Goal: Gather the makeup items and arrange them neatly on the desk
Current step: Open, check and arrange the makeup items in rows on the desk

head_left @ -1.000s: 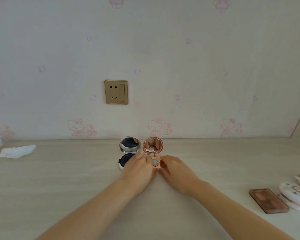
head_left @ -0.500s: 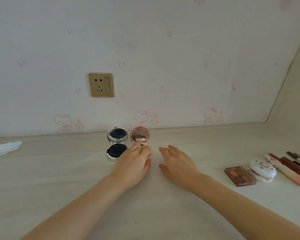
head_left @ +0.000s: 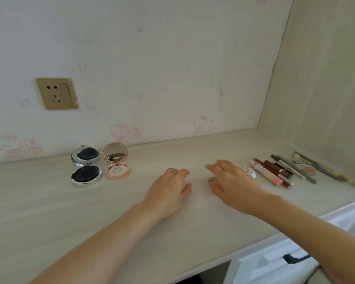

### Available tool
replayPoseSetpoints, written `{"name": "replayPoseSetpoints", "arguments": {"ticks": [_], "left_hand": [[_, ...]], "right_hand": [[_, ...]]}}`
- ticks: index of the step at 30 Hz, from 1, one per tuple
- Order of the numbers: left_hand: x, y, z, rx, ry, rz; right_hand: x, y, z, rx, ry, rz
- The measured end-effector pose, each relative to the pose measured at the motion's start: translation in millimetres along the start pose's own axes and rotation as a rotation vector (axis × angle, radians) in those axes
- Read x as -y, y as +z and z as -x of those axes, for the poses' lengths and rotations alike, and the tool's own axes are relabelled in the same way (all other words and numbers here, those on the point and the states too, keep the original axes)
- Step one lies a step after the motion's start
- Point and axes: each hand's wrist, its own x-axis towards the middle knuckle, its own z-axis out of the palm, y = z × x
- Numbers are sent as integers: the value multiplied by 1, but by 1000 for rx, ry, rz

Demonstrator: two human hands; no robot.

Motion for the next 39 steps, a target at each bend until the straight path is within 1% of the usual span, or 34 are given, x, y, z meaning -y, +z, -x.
{"name": "replayPoseSetpoints", "arguments": {"ticks": [6,12,21,30,35,39], "left_hand": [[-53,33,-33,67,86,57],[-84,53,-58,125,53,145],[-95,60,-85,188,20,87],[-94,61,-90,177,13,120],[-91,44,-90,198,-69,373],[-83,28,-83,131,-94,515]], "right_hand": [[-53,-12,26,4,114,-36],[-80,-9,34,48,203,-168],[-88,3,19,96,302,-205],[-97,3,15,97,335,-278],[-95,-6,12,25,358,-331],[-80,-17,8,-26,340,-400]]}}
